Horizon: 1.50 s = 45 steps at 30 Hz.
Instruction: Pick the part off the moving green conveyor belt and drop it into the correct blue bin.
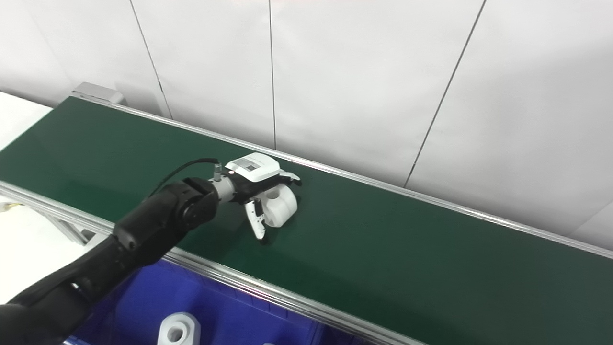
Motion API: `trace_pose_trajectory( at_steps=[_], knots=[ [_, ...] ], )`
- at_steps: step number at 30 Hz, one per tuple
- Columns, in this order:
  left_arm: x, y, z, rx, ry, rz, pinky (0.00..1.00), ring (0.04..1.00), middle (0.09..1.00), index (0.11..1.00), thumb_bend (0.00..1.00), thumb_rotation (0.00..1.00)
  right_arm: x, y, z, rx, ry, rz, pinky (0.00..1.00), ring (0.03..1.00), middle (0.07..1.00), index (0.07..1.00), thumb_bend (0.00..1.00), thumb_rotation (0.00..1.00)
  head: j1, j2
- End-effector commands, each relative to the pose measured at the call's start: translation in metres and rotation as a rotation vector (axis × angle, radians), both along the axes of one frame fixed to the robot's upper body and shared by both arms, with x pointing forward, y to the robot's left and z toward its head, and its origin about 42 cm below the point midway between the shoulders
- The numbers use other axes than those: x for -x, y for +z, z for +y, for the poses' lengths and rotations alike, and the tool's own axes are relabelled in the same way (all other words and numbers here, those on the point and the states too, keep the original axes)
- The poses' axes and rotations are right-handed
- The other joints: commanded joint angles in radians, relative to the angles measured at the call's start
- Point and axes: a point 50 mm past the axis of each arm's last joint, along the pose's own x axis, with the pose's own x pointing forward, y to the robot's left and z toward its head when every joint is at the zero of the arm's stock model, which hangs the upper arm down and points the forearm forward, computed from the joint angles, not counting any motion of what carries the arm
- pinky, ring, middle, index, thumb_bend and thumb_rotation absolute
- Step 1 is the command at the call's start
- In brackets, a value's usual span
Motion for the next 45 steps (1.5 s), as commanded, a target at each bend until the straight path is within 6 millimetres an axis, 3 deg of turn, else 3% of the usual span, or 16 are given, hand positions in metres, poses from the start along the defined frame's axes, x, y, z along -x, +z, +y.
trace_pose_trajectory(
  at_steps=[1, 3, 5, 6, 7, 8, 9, 12, 27, 35, 40, 45],
  knots=[
    [-0.007, 0.002, -0.006, -0.012, -0.011, -0.029, 0.74, 0.848, 0.849, 0.851, 1.00, 0.27, -0.002, 0.010, 0.004, -0.029, -0.006, -0.071, 0.97, 0.954, 0.929, 0.935, 0.96, 1.00, 0.000, 0.002],
    [-0.006, -0.004, -0.007, 0.007, -0.006, -0.053, 0.71, 0.817, 0.821, 0.817, 1.00, 0.23, -0.001, 0.011, 0.005, -0.029, -0.007, -0.072, 0.97, 0.952, 0.927, 0.936, 0.96, 1.00, 0.000, 0.005],
    [-0.006, -0.008, -0.007, 0.032, 0.012, -0.077, 0.59, 0.704, 0.747, 0.742, 0.97, 0.12, -0.001, 0.011, 0.005, -0.030, -0.007, -0.072, 0.97, 0.955, 0.929, 0.939, 0.96, 1.00, 0.000, 0.006],
    [-0.006, -0.009, -0.007, 0.037, 0.020, -0.084, 0.51, 0.592, 0.657, 0.653, 0.84, 0.03, -0.001, 0.011, 0.005, -0.030, -0.008, -0.072, 0.97, 0.954, 0.929, 0.940, 0.96, 1.00, 0.000, 0.006],
    [-0.006, -0.008, -0.007, 0.046, 0.024, -0.093, 0.51, 0.592, 0.657, 0.653, 0.84, 0.03, -0.001, 0.011, 0.005, -0.031, -0.008, -0.071, 0.97, 0.954, 0.929, 0.940, 0.96, 1.00, 0.000, 0.006],
    [-0.006, -0.008, -0.007, 0.053, 0.027, -0.099, 0.43, 0.508, 0.561, 0.554, 0.65, 0.01, -0.001, 0.011, 0.005, -0.031, -0.009, -0.070, 0.97, 0.955, 0.930, 0.941, 0.96, 1.00, 0.000, 0.006],
    [-0.007, -0.007, -0.007, 0.062, 0.026, -0.115, 0.41, 0.480, 0.529, 0.521, 0.59, 0.01, 0.000, 0.011, 0.005, -0.034, -0.009, -0.070, 0.97, 0.955, 0.930, 0.941, 0.96, 1.00, 0.000, 0.006],
    [-0.008, -0.003, -0.007, 0.089, 0.019, -0.159, 0.38, 0.439, 0.495, 0.485, 0.53, 0.00, 0.000, 0.010, 0.006, -0.037, -0.008, -0.068, 0.97, 0.959, 0.930, 0.942, 0.97, 1.00, 0.000, 0.006],
    [-0.007, 0.018, -0.012, 0.118, -0.011, -0.227, 0.37, 0.442, 0.493, 0.484, 0.52, 0.00, 0.000, 0.011, 0.004, -0.029, -0.006, -0.071, 0.97, 0.954, 0.924, 0.939, 0.96, 1.00, 0.001, 0.009],
    [0.003, 0.046, -0.014, 0.154, -0.023, -0.286, 0.33, 0.402, 0.454, 0.501, 0.52, 0.00, -0.001, 0.011, 0.004, -0.024, -0.005, -0.072, 0.95, 0.949, 0.922, 0.937, 0.96, 0.99, 0.001, 0.009],
    [0.022, 0.074, -0.016, 0.202, -0.035, -0.346, 0.36, 0.427, 0.486, 0.486, 0.52, 0.00, -0.001, 0.010, 0.005, -0.023, -0.006, -0.069, 0.96, 0.950, 0.920, 0.937, 0.96, 0.99, 0.007, 0.008],
    [0.057, 0.095, -0.018, 0.275, -0.055, -0.372, 0.37, 0.415, 0.498, 0.502, 0.51, 0.00, -0.002, 0.009, 0.005, -0.021, -0.005, -0.070, 0.96, 0.950, 0.921, 0.938, 0.96, 0.99, 0.016, 0.017]
  ],
)
